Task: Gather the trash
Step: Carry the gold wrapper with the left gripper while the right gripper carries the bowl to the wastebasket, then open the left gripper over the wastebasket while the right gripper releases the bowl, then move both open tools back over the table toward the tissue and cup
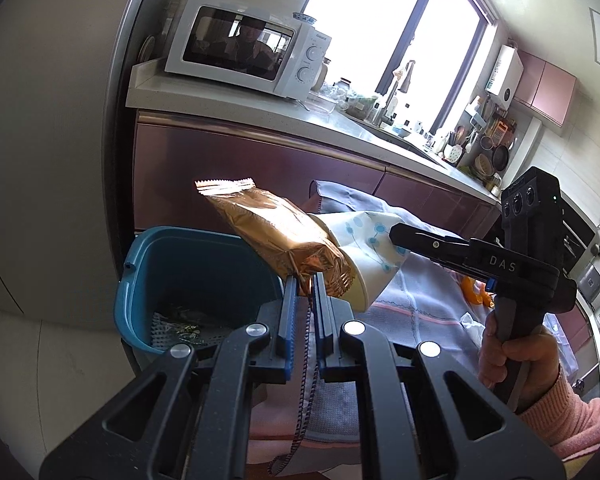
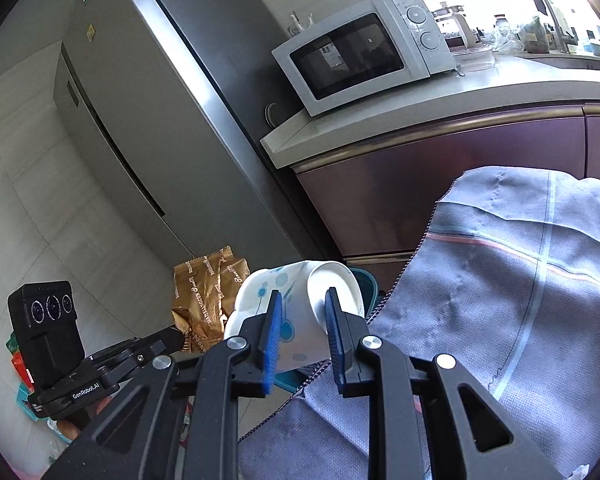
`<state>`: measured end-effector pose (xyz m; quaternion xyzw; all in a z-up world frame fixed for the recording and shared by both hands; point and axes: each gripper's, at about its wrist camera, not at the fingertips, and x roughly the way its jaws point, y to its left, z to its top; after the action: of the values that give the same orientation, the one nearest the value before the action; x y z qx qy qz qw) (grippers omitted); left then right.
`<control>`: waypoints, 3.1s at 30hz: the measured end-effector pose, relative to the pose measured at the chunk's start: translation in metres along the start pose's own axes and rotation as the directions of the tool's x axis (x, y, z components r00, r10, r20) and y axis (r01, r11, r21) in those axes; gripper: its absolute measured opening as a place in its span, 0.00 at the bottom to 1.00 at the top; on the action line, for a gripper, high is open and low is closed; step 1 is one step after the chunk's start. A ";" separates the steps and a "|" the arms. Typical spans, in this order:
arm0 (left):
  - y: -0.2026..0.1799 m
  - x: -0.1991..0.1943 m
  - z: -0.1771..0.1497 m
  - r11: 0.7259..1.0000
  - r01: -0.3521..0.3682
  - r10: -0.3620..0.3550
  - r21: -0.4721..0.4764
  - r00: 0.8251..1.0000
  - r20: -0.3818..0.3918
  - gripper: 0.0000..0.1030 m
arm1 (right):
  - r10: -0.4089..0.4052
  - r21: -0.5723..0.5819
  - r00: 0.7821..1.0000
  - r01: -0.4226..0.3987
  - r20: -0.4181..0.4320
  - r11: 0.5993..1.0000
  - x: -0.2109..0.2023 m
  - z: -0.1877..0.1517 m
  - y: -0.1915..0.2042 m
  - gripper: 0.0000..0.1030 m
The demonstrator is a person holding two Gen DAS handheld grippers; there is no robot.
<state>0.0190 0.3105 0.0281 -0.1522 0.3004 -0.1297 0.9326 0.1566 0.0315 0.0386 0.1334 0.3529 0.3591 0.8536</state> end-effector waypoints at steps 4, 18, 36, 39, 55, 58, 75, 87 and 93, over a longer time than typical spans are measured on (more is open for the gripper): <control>0.008 0.005 0.000 1.000 -0.015 0.015 -0.011 1.000 -0.005 0.08 | -0.008 -0.002 1.000 0.008 -0.014 1.000 0.011 0.002 0.003 0.20; 0.030 0.027 -0.002 0.997 -0.066 0.065 -0.041 0.997 -0.033 0.08 | -0.039 0.008 0.996 0.040 -0.077 0.999 0.047 0.005 0.000 0.19; 0.049 0.073 -0.010 0.991 -0.108 0.100 -0.077 0.989 -0.108 0.08 | -0.060 -0.003 0.985 0.060 -0.164 0.998 0.095 0.003 -0.008 0.11; 0.052 0.083 -0.011 0.989 -0.120 0.110 -0.085 0.987 -0.120 0.08 | -0.064 -0.009 0.983 0.063 -0.175 0.998 0.105 0.006 -0.006 0.11; 0.078 0.132 -0.027 0.977 -0.170 0.139 -0.130 0.966 -0.218 0.12 | -0.060 0.013 0.980 0.064 -0.189 0.998 0.121 0.011 -0.004 0.12; 0.078 0.138 -0.031 0.976 -0.177 0.145 -0.128 0.963 -0.228 0.12 | -0.057 0.027 0.981 0.063 -0.186 0.998 0.116 0.009 -0.007 0.12; 0.042 0.135 -0.021 0.984 -0.166 0.153 -0.067 0.973 -0.172 0.28 | 0.001 0.026 0.994 0.002 -0.112 1.000 0.064 0.013 0.006 0.28; -0.050 0.106 -0.016 0.996 0.043 -0.035 0.080 0.994 -0.101 0.36 | 0.004 -0.040 1.000 -0.004 0.002 0.999 -0.031 0.010 0.011 0.48; -0.109 0.109 -0.029 0.973 0.175 -0.152 0.153 0.977 -0.149 0.38 | -0.075 -0.042 0.994 0.078 0.081 0.996 -0.093 -0.001 -0.012 0.51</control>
<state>0.0711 0.1679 -0.0120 -0.0895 0.3382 -0.2408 0.9053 0.1160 -0.0429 0.0789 0.1146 0.3153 0.3285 0.8829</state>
